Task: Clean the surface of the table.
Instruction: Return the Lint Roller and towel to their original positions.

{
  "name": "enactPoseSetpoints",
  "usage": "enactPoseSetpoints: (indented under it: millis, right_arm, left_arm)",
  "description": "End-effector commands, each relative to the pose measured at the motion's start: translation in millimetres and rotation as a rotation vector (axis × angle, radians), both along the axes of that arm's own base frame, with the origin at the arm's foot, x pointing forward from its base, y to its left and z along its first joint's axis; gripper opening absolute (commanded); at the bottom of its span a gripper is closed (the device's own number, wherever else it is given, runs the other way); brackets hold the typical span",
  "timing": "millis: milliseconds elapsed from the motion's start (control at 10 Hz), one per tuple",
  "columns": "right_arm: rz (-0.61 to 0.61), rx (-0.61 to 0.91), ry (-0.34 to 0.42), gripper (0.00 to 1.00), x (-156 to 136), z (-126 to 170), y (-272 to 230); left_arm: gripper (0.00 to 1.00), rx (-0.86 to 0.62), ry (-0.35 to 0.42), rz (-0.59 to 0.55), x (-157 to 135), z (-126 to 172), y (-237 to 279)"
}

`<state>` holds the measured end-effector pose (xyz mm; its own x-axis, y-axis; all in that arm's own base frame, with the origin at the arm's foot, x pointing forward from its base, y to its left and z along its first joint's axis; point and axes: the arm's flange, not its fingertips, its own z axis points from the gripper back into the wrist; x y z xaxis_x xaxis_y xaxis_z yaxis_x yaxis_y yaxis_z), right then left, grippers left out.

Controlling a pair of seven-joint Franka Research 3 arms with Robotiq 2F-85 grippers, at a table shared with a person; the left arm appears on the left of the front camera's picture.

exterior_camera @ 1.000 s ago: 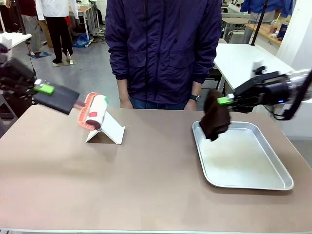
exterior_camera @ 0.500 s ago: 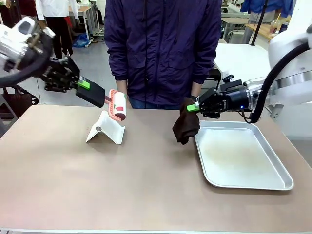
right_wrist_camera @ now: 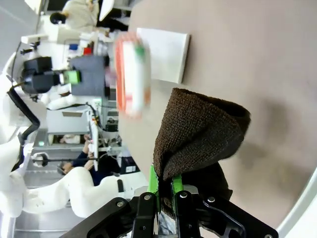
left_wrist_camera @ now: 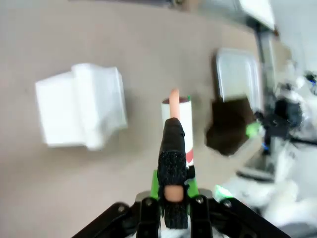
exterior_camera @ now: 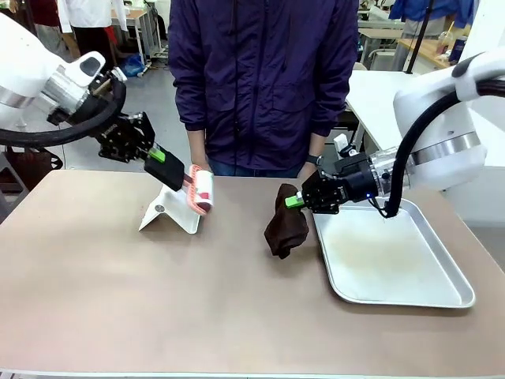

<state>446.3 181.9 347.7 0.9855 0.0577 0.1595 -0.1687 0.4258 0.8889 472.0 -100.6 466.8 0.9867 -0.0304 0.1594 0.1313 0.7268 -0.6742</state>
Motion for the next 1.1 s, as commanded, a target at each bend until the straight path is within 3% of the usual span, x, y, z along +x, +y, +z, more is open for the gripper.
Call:
enactPoseSetpoints:
  millis: [0, 100, 600, 700, 1000]
  right_arm:
    - [-0.005, 0.084, 0.015, 0.12, -2, -5, 6]
    - [0.000, 0.000, 0.000, 0.12, 0, 0, 0]
    - [0.004, 0.010, 0.014, 0.12, 0, -4, 0]
    - [-0.011, -0.043, 0.002, 0.12, 5, -7, 7]
    - [-0.022, -0.095, -0.045, 0.12, 23, -13, 35]
  left_arm:
    - [0.22, -0.088, 0.232, -0.198, 11, 5, 8]
    - [0.22, 0.000, 0.000, 0.000, 0, 0, 0]
    - [0.22, -0.017, 0.007, -0.019, 9, 2, 5]
    - [0.22, 0.038, -0.048, -0.028, 4, 6, 0]
    - [0.22, 0.165, -0.077, -0.032, 20, 9, -13]
